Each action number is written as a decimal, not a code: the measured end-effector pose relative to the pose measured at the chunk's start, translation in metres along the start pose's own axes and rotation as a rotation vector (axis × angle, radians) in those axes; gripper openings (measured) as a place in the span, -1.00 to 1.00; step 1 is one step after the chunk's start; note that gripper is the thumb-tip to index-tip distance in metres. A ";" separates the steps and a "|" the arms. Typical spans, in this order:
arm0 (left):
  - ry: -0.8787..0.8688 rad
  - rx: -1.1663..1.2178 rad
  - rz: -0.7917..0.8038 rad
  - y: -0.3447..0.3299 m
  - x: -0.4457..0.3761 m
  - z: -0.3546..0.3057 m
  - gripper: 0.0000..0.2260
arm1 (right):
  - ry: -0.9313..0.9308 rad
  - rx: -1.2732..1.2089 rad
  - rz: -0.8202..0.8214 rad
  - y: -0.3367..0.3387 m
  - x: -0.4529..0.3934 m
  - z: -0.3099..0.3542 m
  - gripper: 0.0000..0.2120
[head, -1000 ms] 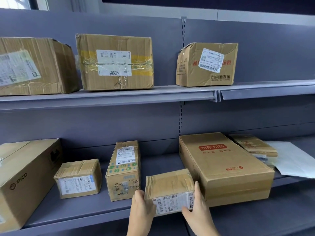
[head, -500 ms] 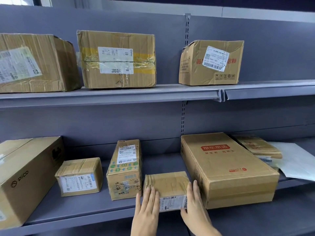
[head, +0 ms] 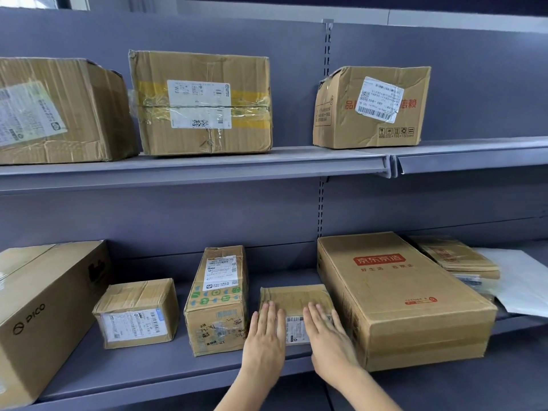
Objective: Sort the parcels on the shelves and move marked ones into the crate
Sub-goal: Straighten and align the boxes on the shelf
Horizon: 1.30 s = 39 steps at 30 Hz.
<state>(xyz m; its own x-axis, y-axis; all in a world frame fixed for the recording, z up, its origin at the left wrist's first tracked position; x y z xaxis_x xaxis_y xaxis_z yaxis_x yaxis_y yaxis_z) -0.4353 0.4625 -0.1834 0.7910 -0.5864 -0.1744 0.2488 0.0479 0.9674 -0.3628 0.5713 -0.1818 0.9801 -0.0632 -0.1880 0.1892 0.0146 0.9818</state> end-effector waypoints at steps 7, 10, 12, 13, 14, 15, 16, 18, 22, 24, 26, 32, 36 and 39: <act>0.032 0.018 0.078 -0.001 -0.028 -0.007 -0.38 | 0.029 -0.030 0.048 -0.002 -0.023 -0.017 -0.22; 0.045 -0.010 0.075 -0.003 -0.038 -0.009 -0.41 | 0.026 -0.039 0.077 -0.001 -0.034 -0.023 -0.21; 0.062 -0.024 0.082 -0.003 -0.045 -0.010 -0.42 | 0.030 -0.044 0.101 -0.001 -0.041 -0.027 -0.21; 0.075 -0.035 0.095 -0.004 -0.049 -0.011 -0.42 | 0.036 -0.044 0.108 0.000 -0.044 -0.029 -0.21; 0.090 -0.040 0.109 -0.005 -0.053 -0.012 -0.43 | 0.046 -0.044 0.113 0.000 -0.047 -0.031 -0.21; 0.105 -0.044 0.120 -0.005 -0.056 -0.013 -0.43 | 0.058 -0.044 0.119 -0.001 -0.048 -0.032 -0.21; 0.120 -0.047 0.127 -0.006 -0.059 -0.013 -0.42 | 0.068 -0.044 0.123 -0.001 -0.050 -0.034 -0.21; 0.144 -0.059 0.141 -0.004 -0.062 -0.015 -0.39 | 0.089 -0.048 0.126 -0.002 -0.052 -0.037 -0.21; 0.176 0.001 0.186 0.003 -0.056 -0.017 -0.39 | 0.107 -0.098 0.113 0.004 -0.052 -0.038 -0.23; 0.193 0.065 0.159 0.006 -0.046 -0.017 -0.41 | 0.106 -0.143 0.094 0.007 -0.046 -0.037 -0.24; 0.196 0.119 0.129 0.008 -0.032 -0.017 -0.41 | 0.110 -0.182 0.058 0.011 -0.036 -0.034 -0.23; 0.166 0.257 0.113 0.019 0.001 -0.021 -0.40 | 0.114 -0.251 -0.044 0.035 -0.001 -0.025 -0.28; 0.098 0.330 0.107 0.022 0.008 -0.033 -0.39 | 0.029 -0.270 -0.154 0.057 0.023 -0.036 -0.31; 0.040 0.369 0.113 0.021 0.011 -0.045 -0.39 | -0.035 -0.235 -0.172 0.070 0.042 -0.051 -0.34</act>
<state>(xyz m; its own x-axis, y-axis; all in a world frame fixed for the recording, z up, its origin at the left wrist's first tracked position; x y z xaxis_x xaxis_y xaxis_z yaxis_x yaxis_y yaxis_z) -0.3961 0.4937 -0.1728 0.8250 -0.5615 -0.0632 -0.0532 -0.1885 0.9806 -0.3052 0.6202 -0.1221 0.9307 -0.1191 -0.3459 0.3648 0.2308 0.9020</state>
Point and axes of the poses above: each hand's wrist, its own x-axis away from the middle knuckle, its own y-axis out of the back of the hand, z = x × y, the point moved 3 cm from there along -x, towards the middle knuckle, and after that the axes turned 15 degrees about y, right-handed, at the moved point
